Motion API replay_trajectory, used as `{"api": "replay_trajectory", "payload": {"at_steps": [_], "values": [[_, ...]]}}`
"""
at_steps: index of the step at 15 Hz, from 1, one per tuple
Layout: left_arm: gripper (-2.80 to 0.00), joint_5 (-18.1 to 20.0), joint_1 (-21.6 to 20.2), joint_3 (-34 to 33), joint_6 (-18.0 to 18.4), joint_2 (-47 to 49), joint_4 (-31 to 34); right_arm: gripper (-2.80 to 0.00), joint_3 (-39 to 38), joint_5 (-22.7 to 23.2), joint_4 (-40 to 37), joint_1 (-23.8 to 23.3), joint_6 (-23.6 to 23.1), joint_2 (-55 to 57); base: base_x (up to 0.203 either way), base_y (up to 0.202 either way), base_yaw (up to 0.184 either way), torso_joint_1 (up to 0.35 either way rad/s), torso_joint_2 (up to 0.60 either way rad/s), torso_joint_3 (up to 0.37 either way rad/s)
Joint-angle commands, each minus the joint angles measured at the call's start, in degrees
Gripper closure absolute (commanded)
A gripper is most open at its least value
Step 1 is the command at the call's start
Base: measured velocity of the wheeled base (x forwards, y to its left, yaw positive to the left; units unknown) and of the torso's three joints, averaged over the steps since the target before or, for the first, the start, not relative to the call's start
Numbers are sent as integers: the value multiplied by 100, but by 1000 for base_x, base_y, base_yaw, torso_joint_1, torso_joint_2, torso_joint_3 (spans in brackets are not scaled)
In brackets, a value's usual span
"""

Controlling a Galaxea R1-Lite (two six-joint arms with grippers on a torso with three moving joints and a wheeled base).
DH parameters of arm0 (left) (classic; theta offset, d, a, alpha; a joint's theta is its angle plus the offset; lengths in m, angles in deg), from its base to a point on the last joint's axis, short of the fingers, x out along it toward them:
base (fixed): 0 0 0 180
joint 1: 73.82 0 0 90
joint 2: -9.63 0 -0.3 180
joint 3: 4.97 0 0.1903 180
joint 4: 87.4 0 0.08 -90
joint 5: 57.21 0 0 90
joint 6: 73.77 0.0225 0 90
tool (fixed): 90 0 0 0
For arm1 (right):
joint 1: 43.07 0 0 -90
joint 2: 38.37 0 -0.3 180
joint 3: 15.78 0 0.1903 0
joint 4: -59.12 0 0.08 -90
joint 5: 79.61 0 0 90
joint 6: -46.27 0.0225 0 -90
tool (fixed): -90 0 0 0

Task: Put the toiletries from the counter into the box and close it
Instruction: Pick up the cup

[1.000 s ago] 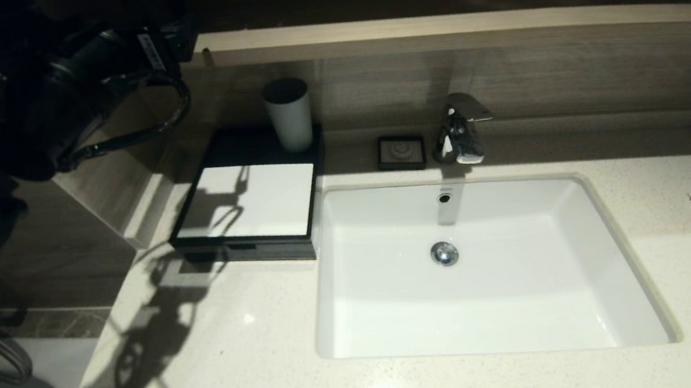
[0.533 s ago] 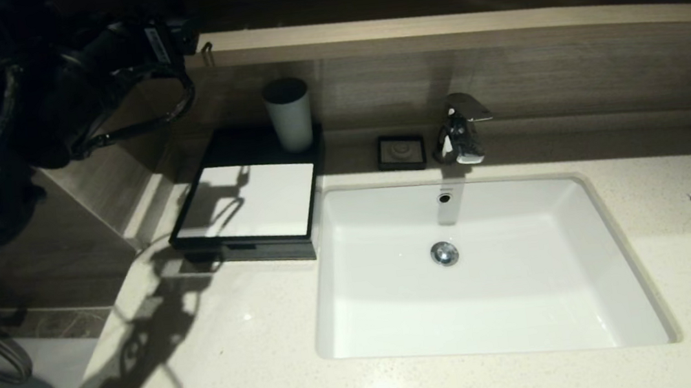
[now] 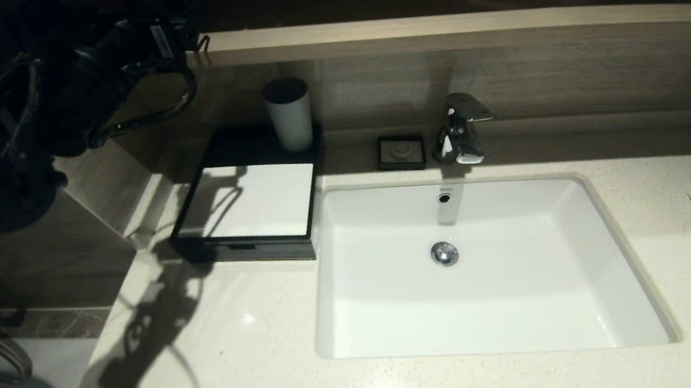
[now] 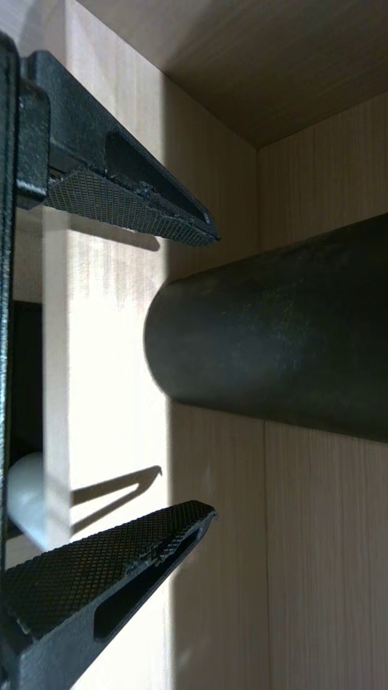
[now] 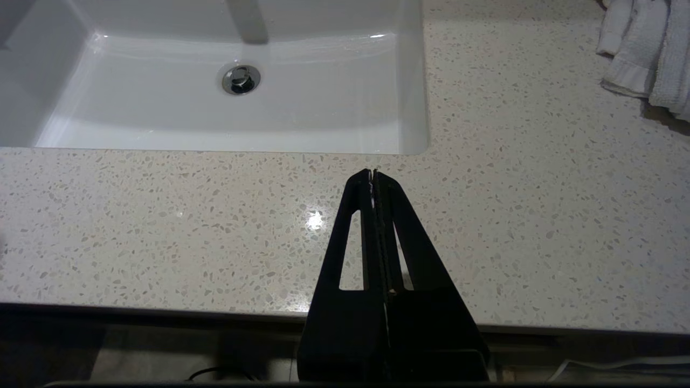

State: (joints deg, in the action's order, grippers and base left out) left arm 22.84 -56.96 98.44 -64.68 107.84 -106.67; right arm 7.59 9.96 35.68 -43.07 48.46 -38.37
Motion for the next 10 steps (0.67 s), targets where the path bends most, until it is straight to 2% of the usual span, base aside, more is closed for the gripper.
{"api": "replay_trajectory", "payload": {"at_steps": [1, 10], "values": [[-280, -7, -42, 95, 5, 154, -26, 0, 0, 0, -1, 0, 0, 2, 0, 0, 0, 0, 0, 0], [-280, -21, -142, 679, -4, 507, -26, 0, 0, 0, -1, 0, 0, 9, 0, 0, 0, 0, 0, 0]]}}
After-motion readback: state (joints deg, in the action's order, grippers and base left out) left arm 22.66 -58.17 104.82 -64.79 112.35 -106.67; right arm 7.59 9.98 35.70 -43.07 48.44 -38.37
